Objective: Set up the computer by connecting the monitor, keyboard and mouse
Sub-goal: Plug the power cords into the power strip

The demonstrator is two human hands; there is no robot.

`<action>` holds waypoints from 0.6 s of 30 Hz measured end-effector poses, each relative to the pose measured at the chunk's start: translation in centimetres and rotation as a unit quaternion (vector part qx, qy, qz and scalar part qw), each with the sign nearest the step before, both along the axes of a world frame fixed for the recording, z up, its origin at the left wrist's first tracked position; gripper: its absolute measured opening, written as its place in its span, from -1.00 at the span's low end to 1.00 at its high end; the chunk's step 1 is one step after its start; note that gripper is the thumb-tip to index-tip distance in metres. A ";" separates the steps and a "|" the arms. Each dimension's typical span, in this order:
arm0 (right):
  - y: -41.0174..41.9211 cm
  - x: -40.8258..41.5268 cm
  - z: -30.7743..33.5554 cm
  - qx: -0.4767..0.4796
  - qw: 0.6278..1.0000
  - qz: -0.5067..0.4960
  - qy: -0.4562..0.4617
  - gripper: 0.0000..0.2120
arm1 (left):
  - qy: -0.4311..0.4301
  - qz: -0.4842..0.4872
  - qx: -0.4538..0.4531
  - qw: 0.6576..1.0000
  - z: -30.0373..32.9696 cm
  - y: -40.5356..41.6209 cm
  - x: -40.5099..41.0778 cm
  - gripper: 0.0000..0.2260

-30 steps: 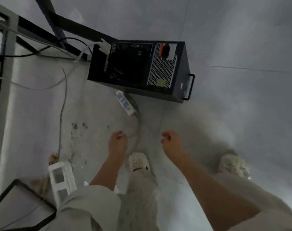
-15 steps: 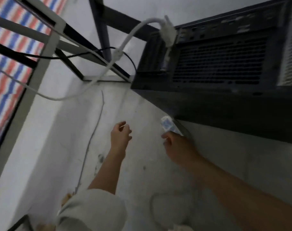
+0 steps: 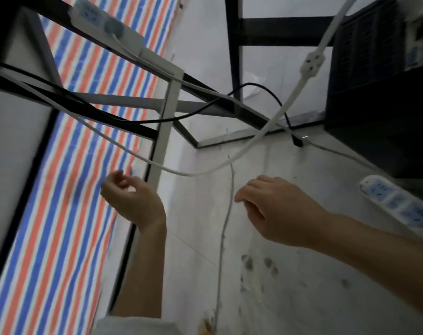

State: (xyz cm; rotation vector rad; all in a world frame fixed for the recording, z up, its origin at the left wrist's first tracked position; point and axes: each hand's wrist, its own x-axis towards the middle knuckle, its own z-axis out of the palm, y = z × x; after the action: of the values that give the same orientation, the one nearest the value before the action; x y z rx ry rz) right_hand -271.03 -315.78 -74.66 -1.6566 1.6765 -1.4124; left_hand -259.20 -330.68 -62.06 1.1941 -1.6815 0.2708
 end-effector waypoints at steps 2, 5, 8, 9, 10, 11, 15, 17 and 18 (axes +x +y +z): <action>-0.7 0.1 0.4 -0.030 0.999 -0.008 0.031 -0.73 | -0.159 -0.065 -0.063 0.983 1.7 -0.7 -1.7 -0.72; -1.1 -0.7 0.4 -0.017 0.998 -0.044 0.050 -0.69 | -0.432 -0.057 -0.050 0.899 2.3 -3.6 -4.8 -0.62; -0.7 -2.0 -0.2 0.016 0.996 -0.044 0.076 -0.61 | -0.625 0.052 0.058 0.777 1.5 -6.2 -6.8 -0.46; -0.5 -2.3 -0.5 0.030 0.995 -0.040 0.081 -0.60 | -0.652 0.087 0.089 0.748 1.3 -6.6 -7.1 -0.47; -0.1 -2.7 -0.7 0.044 0.995 -0.037 0.086 -0.59 | -0.660 0.104 0.107 0.736 1.2 -6.6 -7.4 -0.51; 0.1 -3.0 -0.8 0.058 0.994 -0.034 0.087 -0.59 | -0.655 0.102 0.116 0.740 1.1 -6.5 -7.5 -0.58; 1.3 -4.0 -1.1 0.080 0.994 -0.034 0.065 -0.62 | -0.614 -0.023 0.134 0.777 0.9 -4.0 -7.7 -0.73; 1.9 -4.5 -1.2 0.085 0.994 -0.036 0.055 -0.62 | -0.573 -0.066 0.079 0.813 1.2 -2.5 -7.0 -0.76; 2.5 -4.8 -1.2 0.093 0.994 -0.033 0.051 -0.63 | -0.550 -0.071 0.047 0.831 1.6 -1.5 -6.3 -0.78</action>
State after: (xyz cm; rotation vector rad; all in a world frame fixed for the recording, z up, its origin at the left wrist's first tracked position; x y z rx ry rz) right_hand -275.87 -313.29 -75.88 -1.6064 1.8732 -1.1770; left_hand -265.55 -332.20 -60.47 1.0043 -2.7816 0.9206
